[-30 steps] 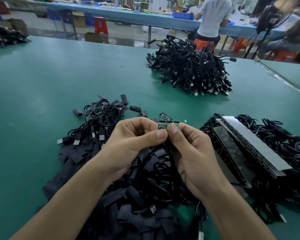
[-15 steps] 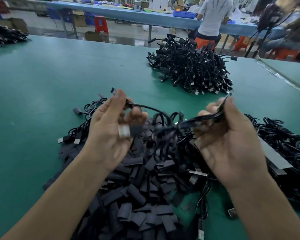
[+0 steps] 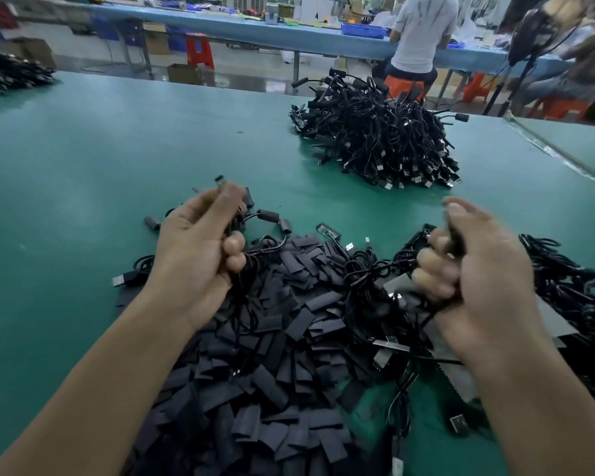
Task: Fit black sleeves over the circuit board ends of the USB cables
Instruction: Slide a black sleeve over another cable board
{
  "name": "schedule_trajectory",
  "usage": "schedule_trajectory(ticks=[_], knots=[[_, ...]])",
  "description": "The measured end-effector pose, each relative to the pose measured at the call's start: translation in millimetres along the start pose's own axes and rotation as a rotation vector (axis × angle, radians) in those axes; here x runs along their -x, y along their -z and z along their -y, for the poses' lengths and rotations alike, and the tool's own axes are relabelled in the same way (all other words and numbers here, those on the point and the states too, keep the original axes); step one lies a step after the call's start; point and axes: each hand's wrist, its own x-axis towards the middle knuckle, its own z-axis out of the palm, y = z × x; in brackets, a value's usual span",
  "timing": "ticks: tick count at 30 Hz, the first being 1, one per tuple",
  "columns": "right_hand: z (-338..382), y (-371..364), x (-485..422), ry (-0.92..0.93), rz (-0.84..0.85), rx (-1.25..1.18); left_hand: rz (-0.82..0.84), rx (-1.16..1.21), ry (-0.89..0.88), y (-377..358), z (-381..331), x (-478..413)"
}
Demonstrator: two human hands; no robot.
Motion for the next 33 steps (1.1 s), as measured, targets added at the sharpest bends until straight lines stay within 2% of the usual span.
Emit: schedule_trajectory(ticks=[3,5,9,13,15,19,22,25,28,33], knots=[[-13,6,0,0.280,0.132,0.838,0.009,-0.339,-0.082,1,10,0],[-23,8,2,0.430,0.178,1.298,0.052,-0.498,-0.138,3,16,-1],[-41,7,6,0.350,0.297,1.714,0.117,-0.951,-0.344,10,23,-1],[-52,-1,12,0.587,0.483,1.649,0.129,-1.463,-0.448,11,25,9],[-60,-2,13,0.587,0.549,1.710,0.169,-1.540,-0.427,9,27,10],[-77,2,13,0.398,0.571,1.782,0.273,-1.458,-0.377,6,28,12],[-78,1,11,0.424,0.483,1.692,0.301,-1.295,-0.336,5,27,13],[-76,2,8,0.468,0.475,1.666,0.326,-1.179,-0.305,7,30,11],[-72,2,6,0.503,0.433,1.495,0.364,-1.152,-0.283,7,34,9],[-63,-1,3,0.313,0.449,1.128,0.395,-1.025,-0.276,5,40,7]])
